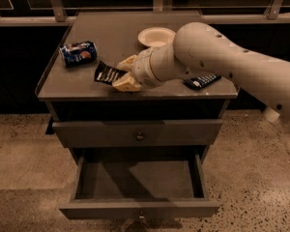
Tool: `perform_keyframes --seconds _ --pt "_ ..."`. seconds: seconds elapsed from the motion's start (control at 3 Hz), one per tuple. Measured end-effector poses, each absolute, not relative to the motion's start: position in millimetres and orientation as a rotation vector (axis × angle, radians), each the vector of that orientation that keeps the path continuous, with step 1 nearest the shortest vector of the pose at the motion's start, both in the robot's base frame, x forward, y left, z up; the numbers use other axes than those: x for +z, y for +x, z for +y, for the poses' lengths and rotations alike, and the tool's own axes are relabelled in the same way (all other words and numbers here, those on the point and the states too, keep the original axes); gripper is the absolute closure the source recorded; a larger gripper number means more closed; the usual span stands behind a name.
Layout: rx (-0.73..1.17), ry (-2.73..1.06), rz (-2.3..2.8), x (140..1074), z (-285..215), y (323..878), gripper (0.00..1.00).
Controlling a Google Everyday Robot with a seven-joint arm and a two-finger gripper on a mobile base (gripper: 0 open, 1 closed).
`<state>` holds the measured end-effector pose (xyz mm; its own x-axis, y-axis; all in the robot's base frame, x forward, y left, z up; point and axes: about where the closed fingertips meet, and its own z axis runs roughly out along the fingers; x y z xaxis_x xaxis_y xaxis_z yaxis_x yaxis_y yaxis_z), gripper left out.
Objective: Pick rxbar chocolate from middle drawer and place on counter
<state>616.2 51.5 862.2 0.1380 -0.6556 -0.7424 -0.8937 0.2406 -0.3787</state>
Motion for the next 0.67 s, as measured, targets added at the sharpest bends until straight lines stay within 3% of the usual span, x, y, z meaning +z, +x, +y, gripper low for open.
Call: perform_keyframes --seconds 0.67 --pt "0.323 -1.486 1.587 862.2 51.6 616.2 0.12"
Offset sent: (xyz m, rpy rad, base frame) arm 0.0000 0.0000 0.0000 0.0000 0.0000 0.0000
